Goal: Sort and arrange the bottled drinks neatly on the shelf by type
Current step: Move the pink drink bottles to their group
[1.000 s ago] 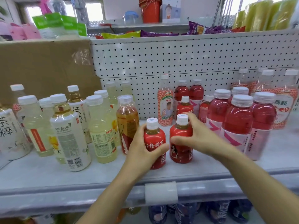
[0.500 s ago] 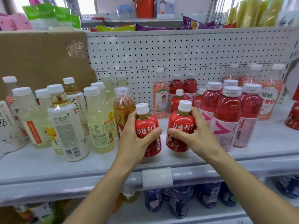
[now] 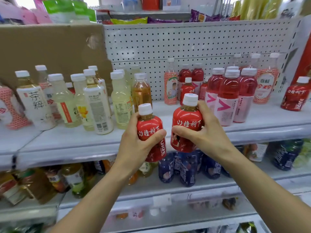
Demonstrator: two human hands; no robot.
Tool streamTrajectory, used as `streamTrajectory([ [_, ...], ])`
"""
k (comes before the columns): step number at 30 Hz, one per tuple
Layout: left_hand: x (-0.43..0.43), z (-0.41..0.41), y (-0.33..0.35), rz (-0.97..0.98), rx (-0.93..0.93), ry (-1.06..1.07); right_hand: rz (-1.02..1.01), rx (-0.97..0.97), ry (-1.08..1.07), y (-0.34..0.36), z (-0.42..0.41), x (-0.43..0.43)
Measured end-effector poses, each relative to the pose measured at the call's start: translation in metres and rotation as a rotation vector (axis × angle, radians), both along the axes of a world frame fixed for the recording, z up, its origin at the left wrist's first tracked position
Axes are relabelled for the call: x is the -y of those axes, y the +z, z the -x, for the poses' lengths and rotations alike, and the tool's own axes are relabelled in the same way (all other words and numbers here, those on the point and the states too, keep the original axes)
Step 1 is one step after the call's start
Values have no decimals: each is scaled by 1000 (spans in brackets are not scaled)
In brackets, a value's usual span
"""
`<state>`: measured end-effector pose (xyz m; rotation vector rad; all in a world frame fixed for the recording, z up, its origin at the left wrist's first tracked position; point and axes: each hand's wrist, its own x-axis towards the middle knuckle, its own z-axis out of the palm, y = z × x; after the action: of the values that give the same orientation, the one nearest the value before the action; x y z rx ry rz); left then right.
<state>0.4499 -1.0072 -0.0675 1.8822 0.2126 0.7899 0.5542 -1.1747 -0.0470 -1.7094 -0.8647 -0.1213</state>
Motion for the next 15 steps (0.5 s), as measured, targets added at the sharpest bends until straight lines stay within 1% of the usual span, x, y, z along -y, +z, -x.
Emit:
streamTrajectory([
  [8, -4, 80, -12, 65, -19, 54, -31, -71, 86, -10, 71, -13],
  [11, -14, 109, -8, 72, -33, 89, -38, -94, 130, -8, 95, -30],
  [15, -42, 143, -2, 106, -29, 144, 1, -93, 172, -1, 118, -64],
])
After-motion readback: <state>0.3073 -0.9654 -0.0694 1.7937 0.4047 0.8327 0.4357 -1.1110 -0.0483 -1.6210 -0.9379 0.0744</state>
